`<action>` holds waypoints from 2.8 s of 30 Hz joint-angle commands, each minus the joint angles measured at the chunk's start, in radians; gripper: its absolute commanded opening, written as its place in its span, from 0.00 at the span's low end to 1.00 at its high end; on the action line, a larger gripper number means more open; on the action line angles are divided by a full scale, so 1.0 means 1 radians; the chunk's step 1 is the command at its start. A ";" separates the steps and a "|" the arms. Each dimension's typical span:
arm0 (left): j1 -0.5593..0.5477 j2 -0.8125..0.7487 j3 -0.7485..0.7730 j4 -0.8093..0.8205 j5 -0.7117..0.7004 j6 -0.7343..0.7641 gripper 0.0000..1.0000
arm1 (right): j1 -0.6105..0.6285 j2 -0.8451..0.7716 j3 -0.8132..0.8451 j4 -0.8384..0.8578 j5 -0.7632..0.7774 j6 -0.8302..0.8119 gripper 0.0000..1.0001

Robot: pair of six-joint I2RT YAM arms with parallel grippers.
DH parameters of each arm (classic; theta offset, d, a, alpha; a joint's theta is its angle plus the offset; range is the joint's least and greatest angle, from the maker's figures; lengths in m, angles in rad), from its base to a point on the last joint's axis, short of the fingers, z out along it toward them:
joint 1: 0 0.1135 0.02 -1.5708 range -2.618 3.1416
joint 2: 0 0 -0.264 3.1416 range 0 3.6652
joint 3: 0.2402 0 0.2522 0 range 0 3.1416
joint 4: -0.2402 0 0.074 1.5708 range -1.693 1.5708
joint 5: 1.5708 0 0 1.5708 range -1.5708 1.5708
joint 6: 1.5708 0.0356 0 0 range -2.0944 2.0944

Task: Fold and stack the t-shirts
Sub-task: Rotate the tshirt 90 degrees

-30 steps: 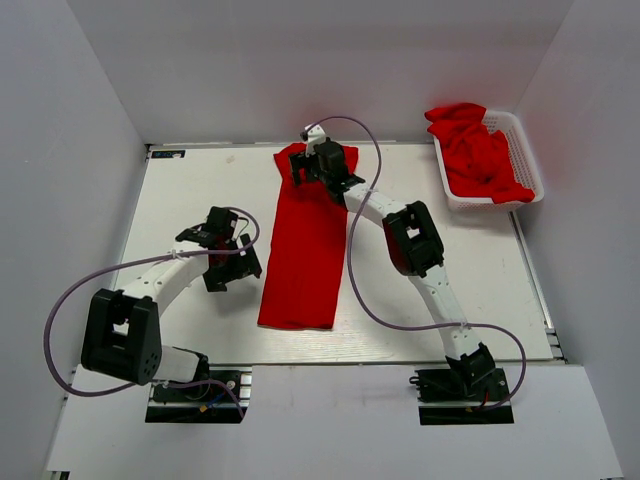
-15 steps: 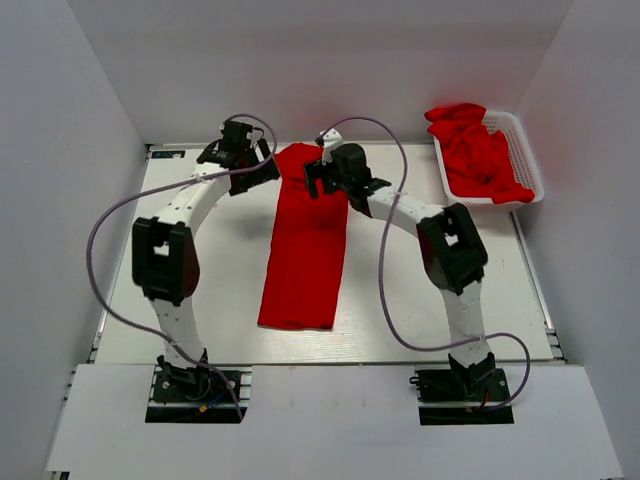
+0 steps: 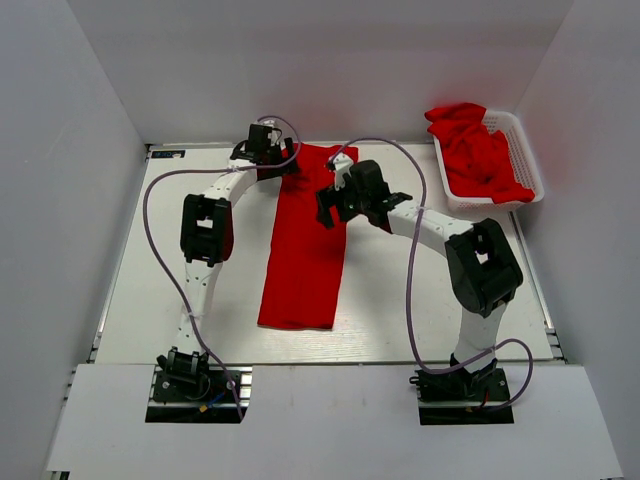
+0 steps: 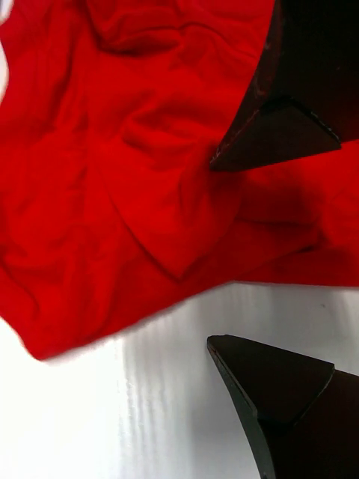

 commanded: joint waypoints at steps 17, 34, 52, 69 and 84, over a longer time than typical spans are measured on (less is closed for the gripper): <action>-0.001 -0.075 -0.055 0.171 0.058 0.006 0.67 | -0.004 -0.027 -0.071 -0.085 -0.081 0.047 0.90; -0.001 -0.126 -0.125 0.236 0.014 -0.027 0.44 | -0.004 0.000 -0.059 -0.125 -0.084 0.054 0.90; -0.001 -0.116 -0.096 0.265 -0.011 -0.018 0.00 | -0.006 -0.001 -0.070 -0.159 -0.061 0.043 0.90; -0.012 -0.129 -0.046 0.269 0.012 0.017 0.00 | -0.001 0.002 -0.090 -0.150 -0.073 0.054 0.90; -0.012 -0.147 -0.066 0.188 -0.120 0.049 0.24 | -0.006 -0.004 -0.094 -0.153 -0.076 0.050 0.90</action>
